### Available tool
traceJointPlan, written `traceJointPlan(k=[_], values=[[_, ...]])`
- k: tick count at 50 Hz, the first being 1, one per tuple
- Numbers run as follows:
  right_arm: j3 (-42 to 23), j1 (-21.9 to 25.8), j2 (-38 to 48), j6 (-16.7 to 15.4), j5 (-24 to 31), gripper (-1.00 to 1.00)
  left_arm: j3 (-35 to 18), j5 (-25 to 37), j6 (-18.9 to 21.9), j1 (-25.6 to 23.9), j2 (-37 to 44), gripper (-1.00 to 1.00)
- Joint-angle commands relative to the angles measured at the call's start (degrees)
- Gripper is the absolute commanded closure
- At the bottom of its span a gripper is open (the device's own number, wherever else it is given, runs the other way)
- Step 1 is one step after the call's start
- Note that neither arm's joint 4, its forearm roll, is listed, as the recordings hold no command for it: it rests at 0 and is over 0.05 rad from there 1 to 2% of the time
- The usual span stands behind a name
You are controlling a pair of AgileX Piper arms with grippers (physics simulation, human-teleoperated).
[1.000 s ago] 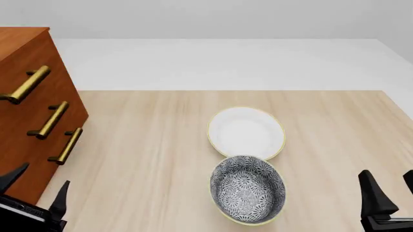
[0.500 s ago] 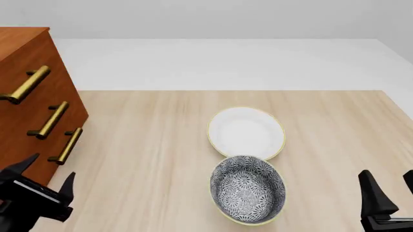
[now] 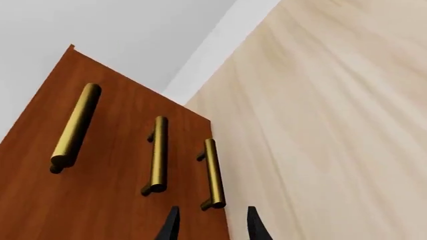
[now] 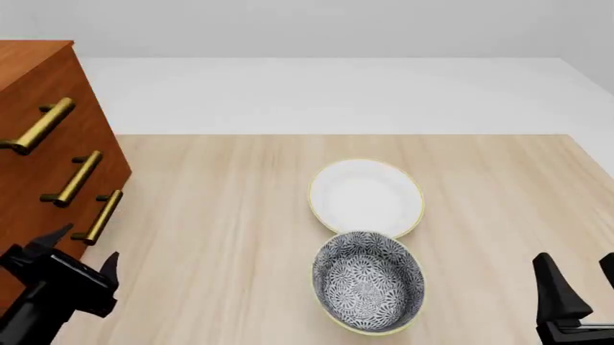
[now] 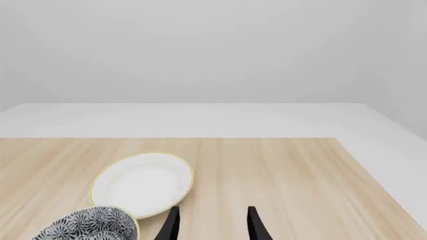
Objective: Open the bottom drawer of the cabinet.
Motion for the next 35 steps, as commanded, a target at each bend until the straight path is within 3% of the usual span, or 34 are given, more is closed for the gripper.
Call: traceJointPlan(k=[1,18,25,35], values=[[0.0,0.0,0.0,0.0,0.0,-1.00,0.0,-15.2,2.6,0.9,16.1,-1.00],[0.0,0.0,0.0,0.0,0.0,-1.00,0.0,-11.0,3.7,2.6,11.5,-1.00],[0.0,0.0,0.0,0.0,0.0,-1.00,0.0,-16.8,4.8,2.9,17.5,-1.00],[0.0,0.0,0.0,0.0,0.0,-1.00,0.0,-20.1,7.1,3.5,21.0,-1.00]])
